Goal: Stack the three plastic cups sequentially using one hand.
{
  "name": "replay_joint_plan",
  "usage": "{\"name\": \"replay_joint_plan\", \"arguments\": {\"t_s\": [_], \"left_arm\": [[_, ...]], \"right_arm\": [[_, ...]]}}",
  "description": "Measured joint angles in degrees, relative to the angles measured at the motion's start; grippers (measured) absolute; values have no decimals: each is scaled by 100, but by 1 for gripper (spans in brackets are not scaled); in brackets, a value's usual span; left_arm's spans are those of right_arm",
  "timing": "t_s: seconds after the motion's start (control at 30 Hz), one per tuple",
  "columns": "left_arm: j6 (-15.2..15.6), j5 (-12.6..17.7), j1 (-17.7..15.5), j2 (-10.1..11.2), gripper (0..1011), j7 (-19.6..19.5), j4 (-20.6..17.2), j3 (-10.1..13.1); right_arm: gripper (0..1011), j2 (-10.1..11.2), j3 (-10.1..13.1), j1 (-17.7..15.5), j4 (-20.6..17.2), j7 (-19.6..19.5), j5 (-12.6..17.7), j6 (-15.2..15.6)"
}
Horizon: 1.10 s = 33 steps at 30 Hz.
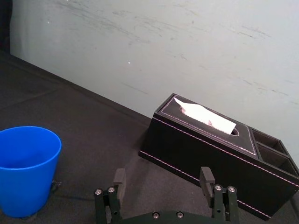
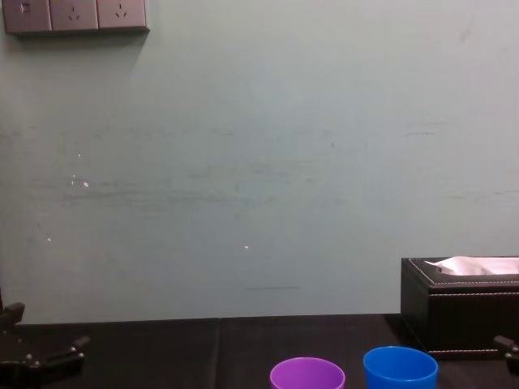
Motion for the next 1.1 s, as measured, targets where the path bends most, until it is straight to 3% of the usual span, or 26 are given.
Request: {"name": "replay_joint_plan", "arguments": {"t_s": [1.1], "left_arm": [[0,0,0,0,1000,0,0,0]], "right_arm": [[1003,0,0,0,0,0,0,0]]}}
